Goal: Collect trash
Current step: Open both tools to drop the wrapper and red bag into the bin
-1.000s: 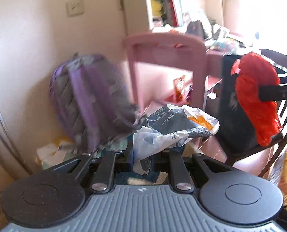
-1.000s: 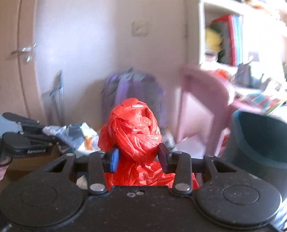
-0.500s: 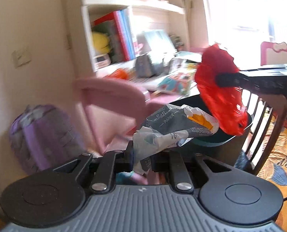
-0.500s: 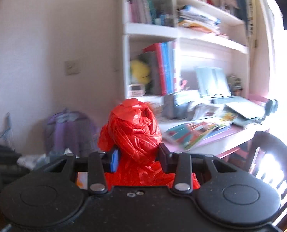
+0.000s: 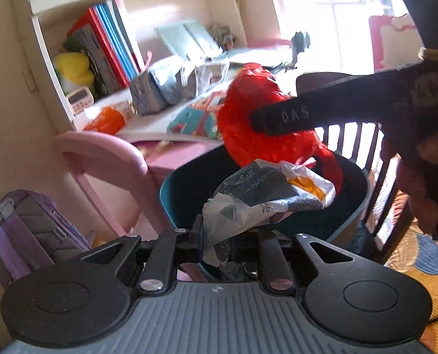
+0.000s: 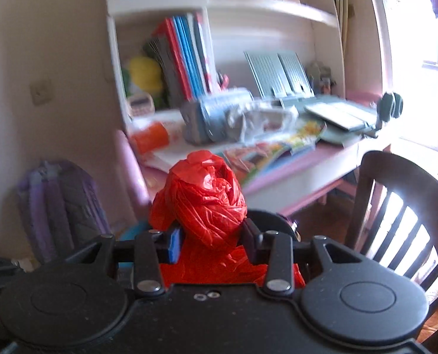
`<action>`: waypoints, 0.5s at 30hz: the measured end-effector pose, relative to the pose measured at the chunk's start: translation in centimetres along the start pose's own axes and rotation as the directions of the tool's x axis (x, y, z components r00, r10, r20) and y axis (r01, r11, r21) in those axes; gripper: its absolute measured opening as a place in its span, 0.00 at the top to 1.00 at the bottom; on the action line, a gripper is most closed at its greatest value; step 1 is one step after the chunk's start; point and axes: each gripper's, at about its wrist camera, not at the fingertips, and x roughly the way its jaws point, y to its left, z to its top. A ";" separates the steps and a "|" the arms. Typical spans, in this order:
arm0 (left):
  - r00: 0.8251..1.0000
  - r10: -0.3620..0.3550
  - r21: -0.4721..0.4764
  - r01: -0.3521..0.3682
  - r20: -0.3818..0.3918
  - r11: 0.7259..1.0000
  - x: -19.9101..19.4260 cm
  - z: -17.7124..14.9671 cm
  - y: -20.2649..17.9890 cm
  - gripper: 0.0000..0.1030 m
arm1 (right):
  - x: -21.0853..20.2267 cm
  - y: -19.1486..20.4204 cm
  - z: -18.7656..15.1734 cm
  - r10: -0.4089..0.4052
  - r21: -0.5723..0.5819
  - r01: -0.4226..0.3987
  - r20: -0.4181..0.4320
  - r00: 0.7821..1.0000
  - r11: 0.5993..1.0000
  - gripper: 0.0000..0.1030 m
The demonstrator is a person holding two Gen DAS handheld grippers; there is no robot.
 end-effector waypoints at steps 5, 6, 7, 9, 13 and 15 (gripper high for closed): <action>0.993 -0.013 0.027 0.016 -0.113 1.000 3.9 0.6 -0.9 0.85 | 2.6 -0.6 -1.0 -0.022 -0.011 0.021 -0.094 0.995 1.000 0.61; 0.991 -0.018 0.034 0.022 -0.129 0.999 4.5 0.7 -1.1 0.84 | 2.9 -0.7 -1.2 -0.034 -0.015 0.032 -0.110 0.993 0.999 0.60; 0.989 -0.019 0.040 0.025 -0.146 0.999 5.0 0.8 -1.5 0.84 | 3.2 -0.7 -1.4 -0.036 -0.017 0.034 -0.127 0.991 0.999 0.60; 0.984 -0.025 0.061 0.037 -0.176 0.997 6.0 0.9 -2.0 0.84 | 3.7 -0.9 -2.0 -0.033 -0.019 0.031 -0.160 0.987 0.999 0.59; 0.974 -0.036 0.095 0.058 -0.223 0.994 7.5 0.9 -2.9 0.84 | 4.5 -1.2 -2.9 -0.040 -0.025 0.035 -0.220 0.975 0.999 0.57; 0.969 -0.044 0.095 0.069 -0.244 0.993 8.2 0.9 -3.1 0.83 | 4.6 -1.2 -3.2 -0.053 -0.037 0.046 -0.220 0.974 0.998 0.55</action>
